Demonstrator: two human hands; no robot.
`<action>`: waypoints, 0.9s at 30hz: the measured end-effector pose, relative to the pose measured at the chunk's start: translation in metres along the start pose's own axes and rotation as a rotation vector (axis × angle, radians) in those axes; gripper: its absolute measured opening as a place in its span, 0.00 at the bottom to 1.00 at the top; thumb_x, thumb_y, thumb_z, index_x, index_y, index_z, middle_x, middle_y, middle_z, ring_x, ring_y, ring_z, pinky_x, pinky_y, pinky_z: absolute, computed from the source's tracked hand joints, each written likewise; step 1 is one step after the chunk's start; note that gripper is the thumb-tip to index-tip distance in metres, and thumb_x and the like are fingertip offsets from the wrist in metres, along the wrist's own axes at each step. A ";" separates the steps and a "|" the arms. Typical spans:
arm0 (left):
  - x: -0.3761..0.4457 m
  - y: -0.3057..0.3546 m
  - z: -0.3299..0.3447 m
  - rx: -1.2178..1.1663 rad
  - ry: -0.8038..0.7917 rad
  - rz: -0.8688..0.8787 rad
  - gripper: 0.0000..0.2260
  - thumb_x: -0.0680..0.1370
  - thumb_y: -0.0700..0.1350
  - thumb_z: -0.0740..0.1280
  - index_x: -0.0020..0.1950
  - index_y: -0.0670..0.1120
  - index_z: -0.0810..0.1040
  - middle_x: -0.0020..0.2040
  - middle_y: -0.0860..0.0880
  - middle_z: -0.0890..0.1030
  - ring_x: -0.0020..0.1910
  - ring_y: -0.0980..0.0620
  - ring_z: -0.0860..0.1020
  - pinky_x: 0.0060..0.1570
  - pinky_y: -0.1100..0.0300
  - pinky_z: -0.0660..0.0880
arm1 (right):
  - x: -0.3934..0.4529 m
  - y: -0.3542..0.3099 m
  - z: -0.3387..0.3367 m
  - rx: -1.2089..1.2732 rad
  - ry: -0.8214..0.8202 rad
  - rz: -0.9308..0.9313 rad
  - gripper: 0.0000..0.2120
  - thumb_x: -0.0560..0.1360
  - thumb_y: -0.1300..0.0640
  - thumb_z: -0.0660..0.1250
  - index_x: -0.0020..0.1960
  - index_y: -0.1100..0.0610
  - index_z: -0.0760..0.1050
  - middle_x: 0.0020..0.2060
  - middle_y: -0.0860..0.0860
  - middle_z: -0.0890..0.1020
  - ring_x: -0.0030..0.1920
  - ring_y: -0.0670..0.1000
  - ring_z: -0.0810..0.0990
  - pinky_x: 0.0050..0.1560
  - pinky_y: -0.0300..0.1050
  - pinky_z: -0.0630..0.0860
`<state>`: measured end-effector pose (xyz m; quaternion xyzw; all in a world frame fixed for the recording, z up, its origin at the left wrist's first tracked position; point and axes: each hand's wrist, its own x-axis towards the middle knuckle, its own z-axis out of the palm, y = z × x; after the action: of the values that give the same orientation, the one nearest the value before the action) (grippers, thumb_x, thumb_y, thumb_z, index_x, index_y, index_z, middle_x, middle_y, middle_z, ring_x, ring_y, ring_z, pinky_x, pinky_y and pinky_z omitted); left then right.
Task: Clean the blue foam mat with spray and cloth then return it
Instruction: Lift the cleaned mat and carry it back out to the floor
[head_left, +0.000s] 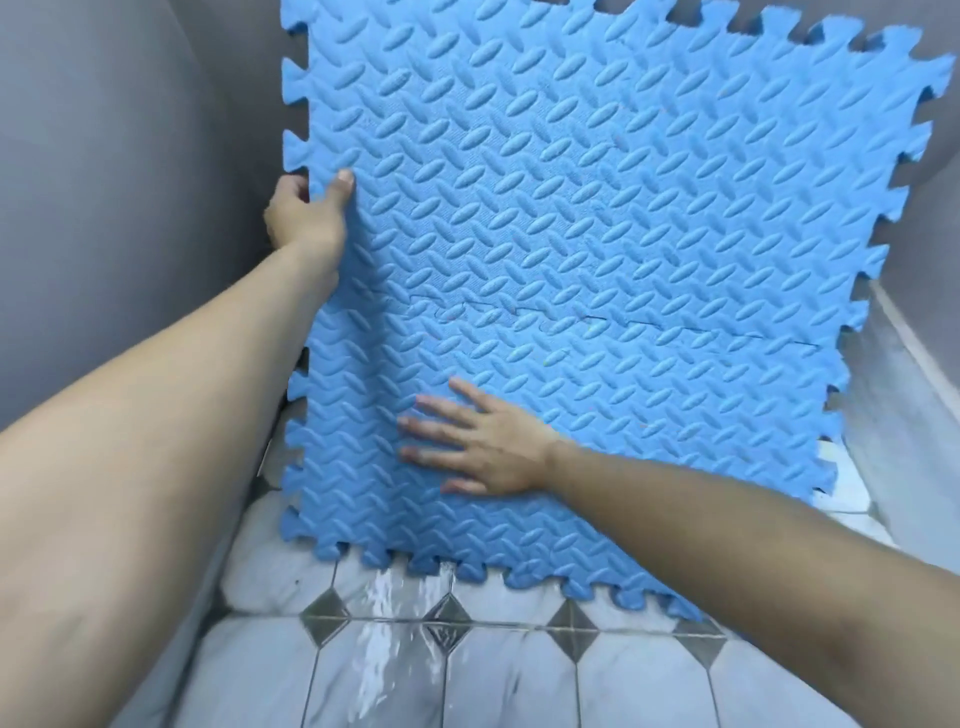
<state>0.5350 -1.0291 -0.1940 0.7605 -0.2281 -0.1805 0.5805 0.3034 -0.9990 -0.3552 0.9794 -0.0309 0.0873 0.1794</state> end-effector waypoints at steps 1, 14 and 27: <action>-0.002 -0.003 0.001 0.028 0.013 0.012 0.19 0.73 0.59 0.68 0.54 0.47 0.75 0.55 0.51 0.76 0.46 0.53 0.72 0.52 0.60 0.73 | -0.009 -0.024 0.004 0.021 -0.085 -0.162 0.28 0.80 0.40 0.57 0.76 0.50 0.63 0.77 0.53 0.62 0.77 0.60 0.57 0.75 0.66 0.48; 0.010 -0.020 0.015 0.278 0.072 0.027 0.30 0.74 0.68 0.59 0.66 0.48 0.67 0.69 0.43 0.68 0.60 0.43 0.73 0.62 0.47 0.68 | -0.270 0.068 -0.044 -0.041 -0.122 0.763 0.31 0.82 0.39 0.46 0.80 0.49 0.43 0.79 0.49 0.49 0.78 0.61 0.49 0.71 0.65 0.59; -0.017 -0.010 0.012 0.219 -0.026 -0.037 0.28 0.78 0.59 0.61 0.71 0.43 0.65 0.70 0.35 0.63 0.63 0.36 0.70 0.64 0.49 0.65 | -0.036 0.223 -0.090 -0.031 0.278 1.320 0.32 0.81 0.38 0.46 0.80 0.51 0.45 0.80 0.51 0.47 0.79 0.61 0.43 0.76 0.63 0.44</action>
<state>0.5155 -1.0271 -0.2065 0.8210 -0.2398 -0.1751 0.4877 0.2328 -1.1740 -0.2014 0.7323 -0.6006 0.3034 0.1046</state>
